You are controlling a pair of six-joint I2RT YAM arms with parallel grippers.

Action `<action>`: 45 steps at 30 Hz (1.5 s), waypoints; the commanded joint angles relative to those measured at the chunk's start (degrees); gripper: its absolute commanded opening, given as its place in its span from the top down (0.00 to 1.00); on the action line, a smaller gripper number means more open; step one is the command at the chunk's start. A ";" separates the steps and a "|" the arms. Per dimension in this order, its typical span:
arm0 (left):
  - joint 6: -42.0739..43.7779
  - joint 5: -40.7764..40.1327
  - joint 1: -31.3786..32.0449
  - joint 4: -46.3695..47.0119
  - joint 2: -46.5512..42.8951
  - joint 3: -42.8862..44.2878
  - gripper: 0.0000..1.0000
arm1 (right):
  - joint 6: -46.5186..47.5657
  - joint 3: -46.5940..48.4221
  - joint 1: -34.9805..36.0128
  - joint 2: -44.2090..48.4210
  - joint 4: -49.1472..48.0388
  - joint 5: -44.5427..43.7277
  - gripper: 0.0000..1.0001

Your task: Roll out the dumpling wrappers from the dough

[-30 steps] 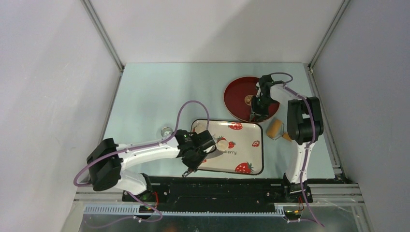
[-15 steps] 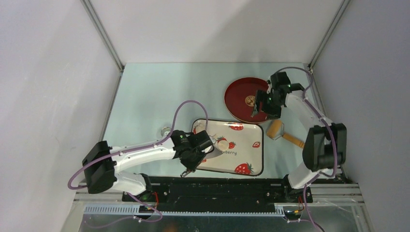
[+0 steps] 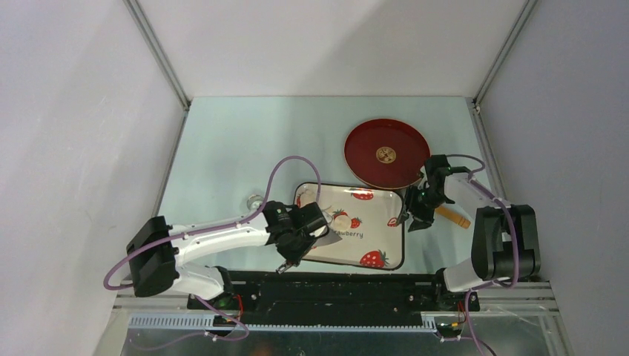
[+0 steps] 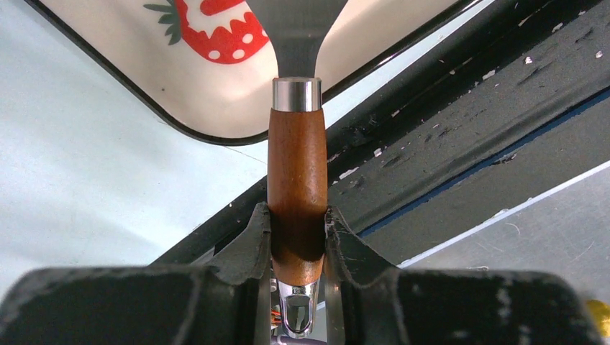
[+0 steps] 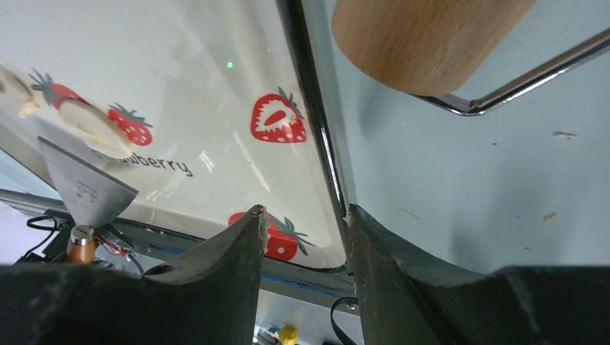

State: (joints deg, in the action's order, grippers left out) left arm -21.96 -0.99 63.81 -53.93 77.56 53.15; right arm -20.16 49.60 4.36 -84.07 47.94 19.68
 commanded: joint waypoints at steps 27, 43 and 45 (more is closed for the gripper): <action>2.96 1.84 0.20 0.90 9.68 3.11 1.00 | 1.05 -3.21 -1.50 -9.38 -10.76 5.89 1.00; 5.29 4.26 -4.93 0.76 10.83 4.28 1.00 | 2.02 -3.20 -1.20 -9.40 -10.11 5.91 1.00; 5.66 4.56 -4.93 0.76 11.93 4.78 1.00 | 1.91 -3.20 -1.11 -9.34 -10.06 6.01 1.00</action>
State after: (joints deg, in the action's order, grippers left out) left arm -18.50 1.80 59.18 -53.08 88.01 55.96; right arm -16.38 46.41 3.16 -92.47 38.26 27.49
